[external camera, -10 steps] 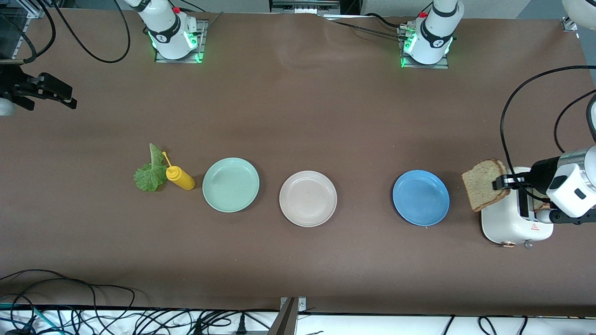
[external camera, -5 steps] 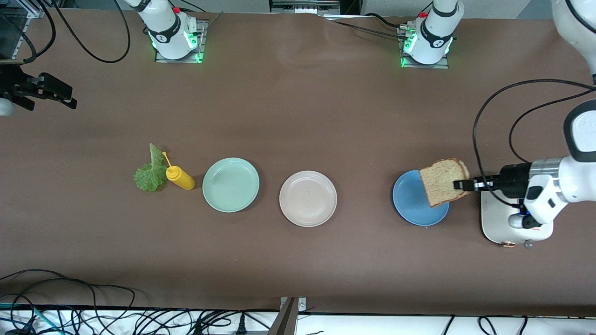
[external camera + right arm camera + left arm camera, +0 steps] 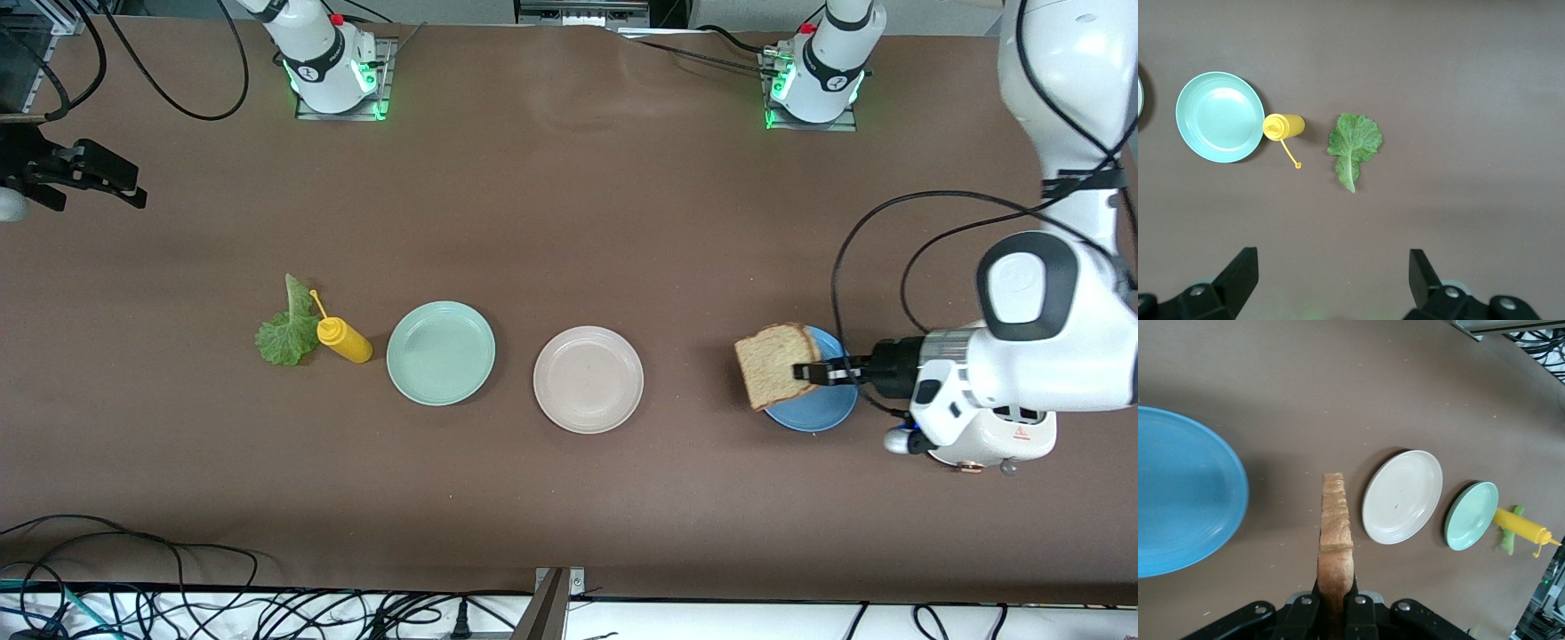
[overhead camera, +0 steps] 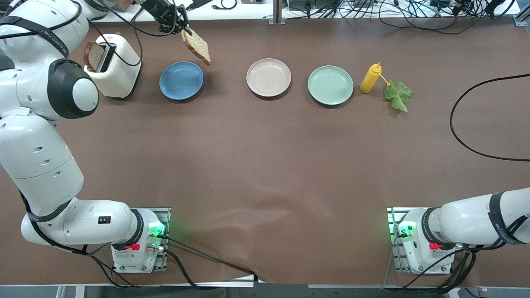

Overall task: Make sandwich on beige plate with both arms
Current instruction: 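Carry the bread slice over the beige plate with the left gripper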

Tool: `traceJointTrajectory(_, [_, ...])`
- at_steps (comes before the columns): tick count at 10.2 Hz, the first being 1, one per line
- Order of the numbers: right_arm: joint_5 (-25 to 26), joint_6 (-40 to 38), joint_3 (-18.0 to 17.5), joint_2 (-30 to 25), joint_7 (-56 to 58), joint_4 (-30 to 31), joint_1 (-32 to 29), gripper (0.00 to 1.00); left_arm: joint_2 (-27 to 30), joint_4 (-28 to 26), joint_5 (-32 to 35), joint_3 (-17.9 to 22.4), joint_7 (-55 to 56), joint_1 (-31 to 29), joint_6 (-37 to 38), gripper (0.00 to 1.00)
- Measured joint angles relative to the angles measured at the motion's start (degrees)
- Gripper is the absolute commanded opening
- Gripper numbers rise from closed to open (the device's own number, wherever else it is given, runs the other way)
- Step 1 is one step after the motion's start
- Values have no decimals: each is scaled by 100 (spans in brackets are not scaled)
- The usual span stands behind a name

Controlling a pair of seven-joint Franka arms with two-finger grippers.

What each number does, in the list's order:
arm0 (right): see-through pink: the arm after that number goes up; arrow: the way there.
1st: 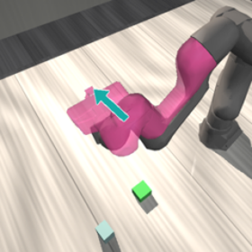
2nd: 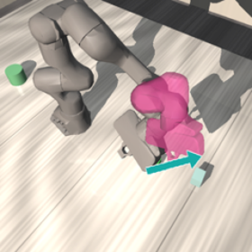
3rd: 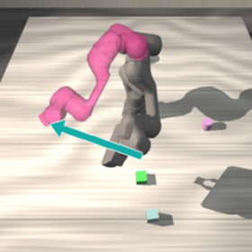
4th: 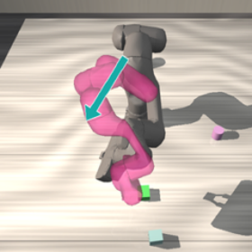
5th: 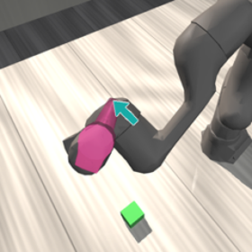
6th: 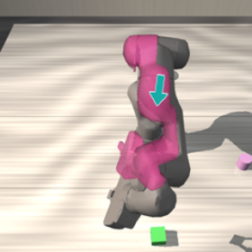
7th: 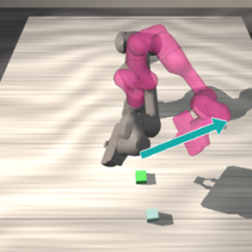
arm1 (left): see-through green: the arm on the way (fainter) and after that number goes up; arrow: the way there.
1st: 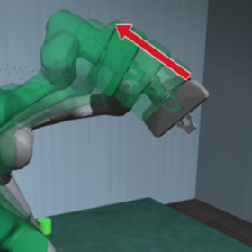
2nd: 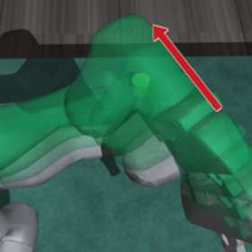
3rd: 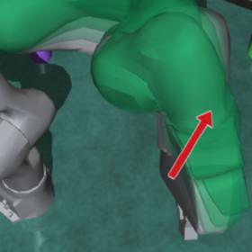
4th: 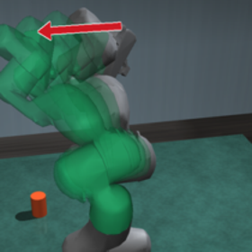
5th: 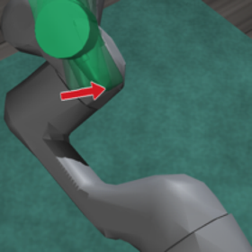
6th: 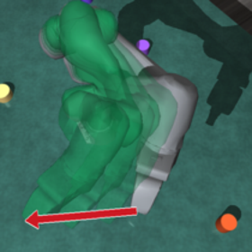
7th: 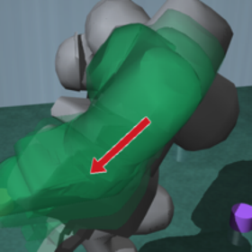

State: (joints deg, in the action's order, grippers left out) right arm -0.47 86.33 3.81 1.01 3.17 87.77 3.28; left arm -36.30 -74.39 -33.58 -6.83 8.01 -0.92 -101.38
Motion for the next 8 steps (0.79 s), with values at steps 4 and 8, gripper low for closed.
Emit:
traceJointTrajectory(4, [0, 0, 0, 0, 0, 0, 0, 100, -14, -378, -811, -86, 478, 325, -460, 0])
traceJointTrajectory(8, [0, 0, 1, 1, 0, 1, 0, 100, -186, -795, -1720, -132, 511, 835, -1357, 0])
